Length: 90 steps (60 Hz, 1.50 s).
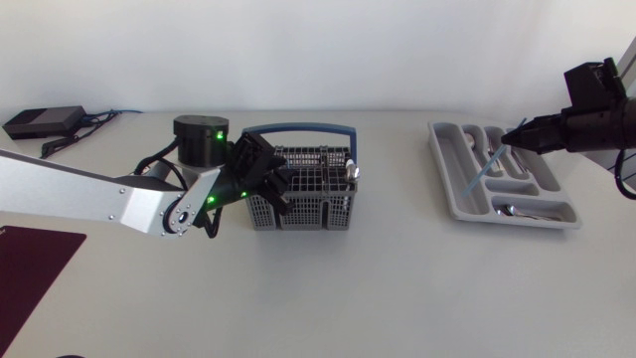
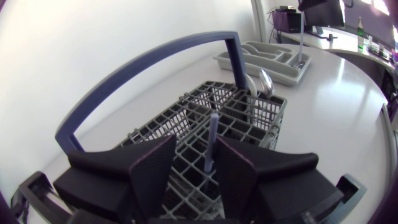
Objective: Transfer all utensils from the basket to the drawer tray.
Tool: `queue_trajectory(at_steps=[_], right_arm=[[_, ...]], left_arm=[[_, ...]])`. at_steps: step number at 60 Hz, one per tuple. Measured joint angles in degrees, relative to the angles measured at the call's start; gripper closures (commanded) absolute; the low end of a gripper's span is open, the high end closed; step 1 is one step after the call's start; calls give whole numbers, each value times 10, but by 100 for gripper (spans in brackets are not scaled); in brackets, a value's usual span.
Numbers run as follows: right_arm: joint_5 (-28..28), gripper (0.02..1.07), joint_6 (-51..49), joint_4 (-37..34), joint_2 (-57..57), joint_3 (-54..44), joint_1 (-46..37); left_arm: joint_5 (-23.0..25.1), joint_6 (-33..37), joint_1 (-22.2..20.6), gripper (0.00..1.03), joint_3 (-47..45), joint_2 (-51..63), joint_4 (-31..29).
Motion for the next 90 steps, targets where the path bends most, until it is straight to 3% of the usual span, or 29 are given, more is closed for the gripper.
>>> queue_trajectory(at_steps=[10,28,63,75,90], right_arm=[[1,101,-3,-7,23,14,-6],[30,101,-7,-63,85,115,-2],[94,101,3,-218,359,377,17],[102,100,16,-275,452,480,33],[109,99,33,-330,563,622,38]], left_arm=[[3,0,0,100,0,0,4],[16,0,0,100,0,-6,2],[24,-10,0,100,0,-113,-59],[25,-24,0,100,0,-162,-104],[51,-61,0,100,27,-227,-212]])
